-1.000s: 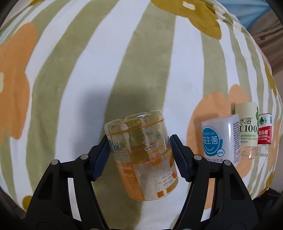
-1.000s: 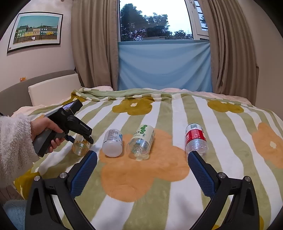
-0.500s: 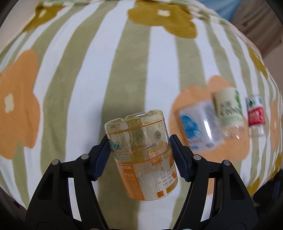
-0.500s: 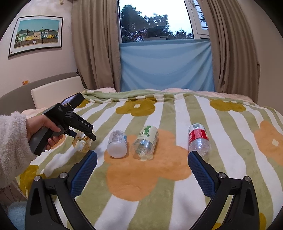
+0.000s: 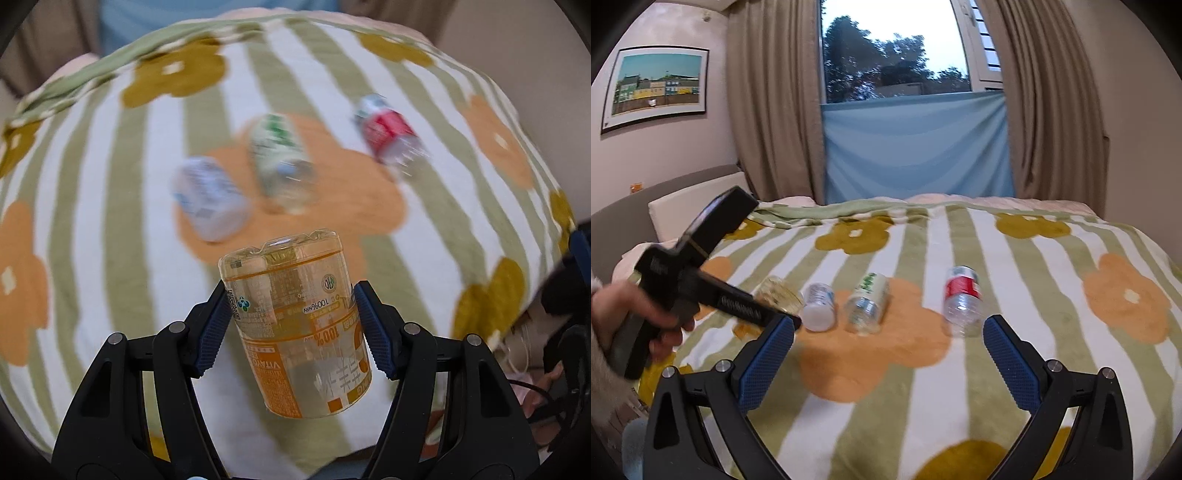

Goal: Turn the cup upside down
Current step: 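Lift the cup with the left gripper and rotate it upside down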

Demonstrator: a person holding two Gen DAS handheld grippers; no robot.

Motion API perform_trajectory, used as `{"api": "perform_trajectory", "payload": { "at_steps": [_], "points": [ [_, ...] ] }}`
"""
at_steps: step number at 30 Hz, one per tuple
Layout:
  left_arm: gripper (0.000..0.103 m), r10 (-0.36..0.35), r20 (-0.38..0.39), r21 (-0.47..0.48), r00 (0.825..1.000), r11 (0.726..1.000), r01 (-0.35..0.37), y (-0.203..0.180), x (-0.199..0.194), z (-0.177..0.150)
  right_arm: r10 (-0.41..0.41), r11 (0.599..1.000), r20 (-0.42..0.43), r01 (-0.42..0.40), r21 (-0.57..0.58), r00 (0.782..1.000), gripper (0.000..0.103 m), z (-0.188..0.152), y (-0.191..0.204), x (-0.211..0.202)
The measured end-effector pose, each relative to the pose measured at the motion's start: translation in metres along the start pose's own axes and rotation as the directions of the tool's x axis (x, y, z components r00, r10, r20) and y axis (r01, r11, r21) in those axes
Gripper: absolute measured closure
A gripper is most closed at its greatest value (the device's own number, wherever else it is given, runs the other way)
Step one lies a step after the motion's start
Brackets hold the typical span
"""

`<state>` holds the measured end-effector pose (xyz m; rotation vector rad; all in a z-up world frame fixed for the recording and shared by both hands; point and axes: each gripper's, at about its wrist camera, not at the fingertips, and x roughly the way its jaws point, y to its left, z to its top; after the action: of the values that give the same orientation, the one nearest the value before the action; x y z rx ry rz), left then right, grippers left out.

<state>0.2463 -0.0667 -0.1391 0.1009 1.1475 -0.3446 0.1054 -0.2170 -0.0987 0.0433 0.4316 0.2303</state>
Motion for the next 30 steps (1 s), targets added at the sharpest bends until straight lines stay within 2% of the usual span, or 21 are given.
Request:
{"api": "perform_trajectory", "payload": {
  "at_steps": [4, 7, 9, 13, 18, 20, 21, 22, 26, 29, 30],
  "points": [
    [0.040, -0.050, -0.039, 0.002, 0.998, 0.999, 0.050, -0.033, 0.029, -0.015, -0.032, 0.999, -0.021, 0.033, 0.010, 0.999, 0.000, -0.002, -0.013, -0.015],
    [0.040, -0.015, -0.066, 0.033, 0.998, 0.999, 0.018, -0.053, 0.050, -0.031, -0.041, 0.999, -0.043, 0.041, 0.013, 0.998, 0.000, -0.006, -0.022, -0.022],
    [0.040, 0.003, -0.085, 0.041, 0.996, 0.999, 0.000, -0.056, 0.062, -0.036, -0.046, 0.999, -0.051, 0.047, 0.014, 0.998, 0.000, -0.008, -0.026, -0.026],
    [0.040, -0.008, -0.125, 0.026, 0.992, 1.000, 0.011, -0.054, 0.074, -0.042, -0.056, 0.998, -0.062, 0.057, 0.022, 0.997, 0.000, -0.012, -0.031, -0.028],
    [0.038, 0.005, -0.122, 0.056, 0.992, 0.998, 0.002, -0.059, 0.074, -0.041, -0.036, 0.997, -0.077, 0.041, 0.063, 0.996, 0.000, -0.015, -0.039, -0.025],
    [0.026, 0.019, -0.114, 0.066, 0.993, 0.998, -0.011, -0.057, 0.074, -0.037, -0.032, 0.997, -0.077, 0.038, 0.073, 0.997, 0.000, -0.014, -0.040, -0.025],
    [0.009, 0.019, -0.109, 0.065, 0.994, 0.998, -0.012, -0.057, 0.073, -0.037, -0.032, 0.997, -0.076, 0.038, 0.073, 0.997, 0.000, -0.014, -0.041, -0.025],
    [0.000, 0.009, -0.091, 0.057, 0.996, 0.998, -0.004, -0.056, 0.068, -0.037, -0.033, 0.997, -0.076, 0.039, 0.071, 0.997, 0.000, -0.014, -0.040, -0.026],
    [0.000, -0.013, -0.032, 0.035, 0.999, 0.999, 0.015, -0.048, 0.047, -0.034, -0.022, 0.998, -0.079, 0.027, 0.056, 0.997, 0.000, -0.010, -0.041, -0.025],
    [0.000, 0.016, 0.029, 0.024, 0.999, 1.000, -0.017, -0.037, 0.019, -0.039, 0.033, 0.999, -0.093, -0.029, 0.044, 0.995, 0.000, 0.003, -0.040, -0.023],
    [0.000, 0.023, 0.045, 0.017, 0.999, 1.000, -0.024, -0.032, 0.011, -0.042, 0.081, 0.996, -0.117, -0.078, 0.031, 0.990, 0.000, 0.015, -0.041, -0.019]
  ]
}}
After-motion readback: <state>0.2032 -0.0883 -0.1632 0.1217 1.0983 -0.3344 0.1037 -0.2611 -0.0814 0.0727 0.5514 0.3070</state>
